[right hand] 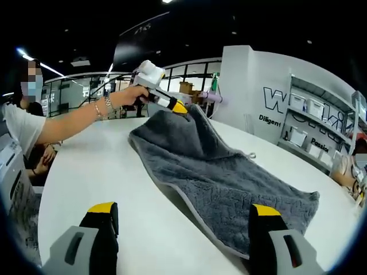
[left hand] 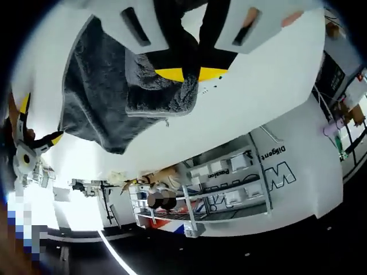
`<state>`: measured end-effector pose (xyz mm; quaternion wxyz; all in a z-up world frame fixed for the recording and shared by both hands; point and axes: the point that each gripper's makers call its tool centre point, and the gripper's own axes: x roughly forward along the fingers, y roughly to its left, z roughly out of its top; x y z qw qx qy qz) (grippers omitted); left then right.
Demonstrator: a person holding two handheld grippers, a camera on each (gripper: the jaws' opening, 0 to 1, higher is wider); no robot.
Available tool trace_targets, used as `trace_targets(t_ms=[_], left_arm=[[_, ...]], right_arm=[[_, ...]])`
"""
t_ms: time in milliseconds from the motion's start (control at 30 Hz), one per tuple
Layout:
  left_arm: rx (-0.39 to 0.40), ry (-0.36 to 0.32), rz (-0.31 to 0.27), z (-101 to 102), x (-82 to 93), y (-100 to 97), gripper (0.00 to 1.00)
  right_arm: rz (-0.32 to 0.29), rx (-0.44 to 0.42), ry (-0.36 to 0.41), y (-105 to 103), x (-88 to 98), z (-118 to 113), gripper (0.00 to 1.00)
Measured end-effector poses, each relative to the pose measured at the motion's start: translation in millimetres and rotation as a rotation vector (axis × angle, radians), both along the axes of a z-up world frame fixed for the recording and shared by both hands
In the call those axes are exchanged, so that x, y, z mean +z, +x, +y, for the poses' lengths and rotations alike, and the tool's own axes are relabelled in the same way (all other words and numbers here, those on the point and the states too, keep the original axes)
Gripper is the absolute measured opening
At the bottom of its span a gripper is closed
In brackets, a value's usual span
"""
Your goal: Fold the towel on the table until its edges align and the towel forms a compact rectangular stack.
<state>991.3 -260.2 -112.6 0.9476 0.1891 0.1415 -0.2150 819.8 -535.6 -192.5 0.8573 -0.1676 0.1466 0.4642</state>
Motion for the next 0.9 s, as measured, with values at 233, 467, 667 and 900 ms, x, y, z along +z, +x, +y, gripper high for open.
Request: trace_targets(t_ms=[233,467,667,900], left_arm=[[0.156,0.138,-0.031,63,11.8,20.4,0.08],[0.265,0.218,-0.006,111,7.5,38.8,0.08],[0.329,0.282,0.02,144,-4.4,52.6,0.08],[0.378,0.337,0.089,173,-36.5,56.8,0.08]], right_arm=[[-0.002,-0.013,0.008,2,2.1,-3,0.99],[-0.008,-0.007,0.006,1,3.1,-2,0.99],[-0.01,-0.007,0.003,0,3.5,-2,0.99],[-0.017,-0.002,0.007,-2,5.9,-1,0.99]])
